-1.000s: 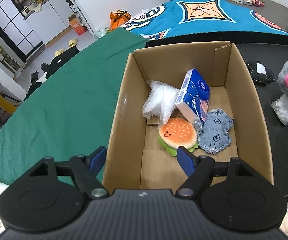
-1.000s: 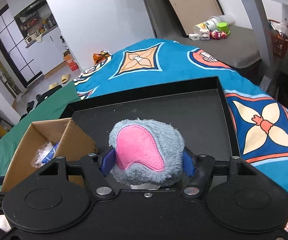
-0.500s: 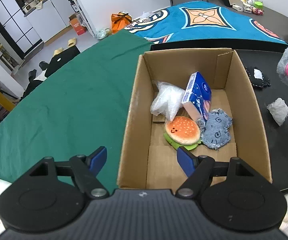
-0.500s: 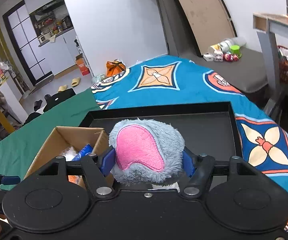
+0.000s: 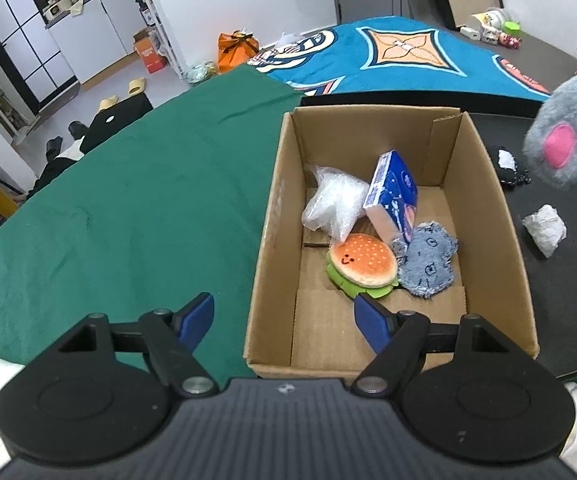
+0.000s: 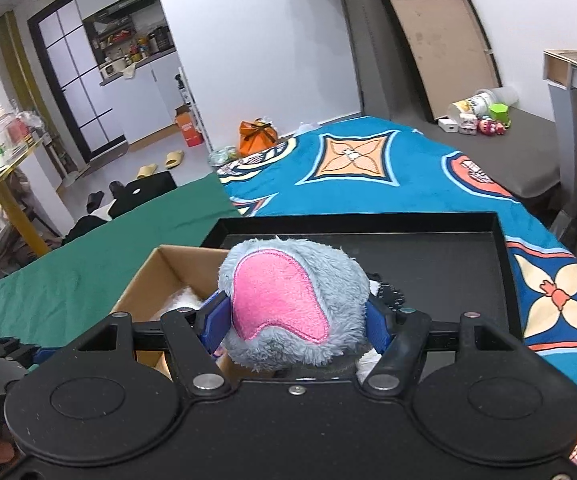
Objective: Organize soft objects
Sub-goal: 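Lift the plush mouse, carry it over the box, release with right gripper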
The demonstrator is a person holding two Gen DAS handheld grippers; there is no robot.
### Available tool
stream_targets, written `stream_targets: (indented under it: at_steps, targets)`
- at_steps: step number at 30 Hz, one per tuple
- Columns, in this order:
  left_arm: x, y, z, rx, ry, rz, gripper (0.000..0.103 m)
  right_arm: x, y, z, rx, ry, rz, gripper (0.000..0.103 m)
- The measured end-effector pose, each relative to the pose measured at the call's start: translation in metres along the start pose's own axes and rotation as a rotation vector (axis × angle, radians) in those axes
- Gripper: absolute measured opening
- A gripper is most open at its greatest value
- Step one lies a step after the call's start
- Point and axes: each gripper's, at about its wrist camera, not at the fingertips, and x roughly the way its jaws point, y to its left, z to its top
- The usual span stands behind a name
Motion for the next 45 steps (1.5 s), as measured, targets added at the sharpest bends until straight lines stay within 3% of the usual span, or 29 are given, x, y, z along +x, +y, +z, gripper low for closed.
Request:
stream_targets:
  at_steps: [7, 10, 16, 18, 22, 24, 35, 39, 41, 45]
  targets:
    - [0.002, 0.009, -0.004, -0.037, -0.009, -0.058, 0.070, 0.004, 0.024, -0.002, -0.031, 0.013, 0.024, 0.065]
    - [0.002, 0.015, -0.006, -0.062, -0.016, -0.075, 0.063, 0.006, 0.034, -0.004, -0.037, 0.021, 0.036, 0.065]
    - [0.005, 0.023, -0.009, -0.092, -0.016, -0.091, 0.043, 0.011, 0.054, -0.006, -0.052, 0.039, 0.062, 0.065]
    - [0.007, 0.026, -0.010, -0.106, -0.007, -0.097, 0.030, 0.012, 0.059, -0.006, -0.053, 0.042, 0.065, 0.065]
    - [0.008, 0.033, -0.012, -0.132, -0.011, -0.112, 0.021, 0.017, 0.069, -0.008, -0.051, 0.054, 0.076, 0.065]
    - [0.010, 0.037, -0.013, -0.156, -0.012, -0.096, 0.010, 0.018, 0.075, -0.009, -0.056, 0.058, 0.082, 0.065]
    - [0.013, 0.048, -0.013, -0.208, -0.034, -0.157, 0.010, 0.032, 0.093, -0.011, -0.001, 0.118, 0.125, 0.066]
    - [0.013, 0.050, -0.014, -0.209, -0.032, -0.168, 0.010, 0.039, 0.092, -0.010, 0.083, 0.149, 0.174, 0.078]
    - [0.016, 0.052, -0.015, -0.213, -0.010, -0.182, 0.011, 0.043, 0.089, -0.011, 0.122, 0.177, 0.206, 0.078]
    - [0.017, 0.055, -0.016, -0.222, 0.001, -0.184, 0.013, 0.038, 0.083, -0.012, 0.115, 0.171, 0.177, 0.078]
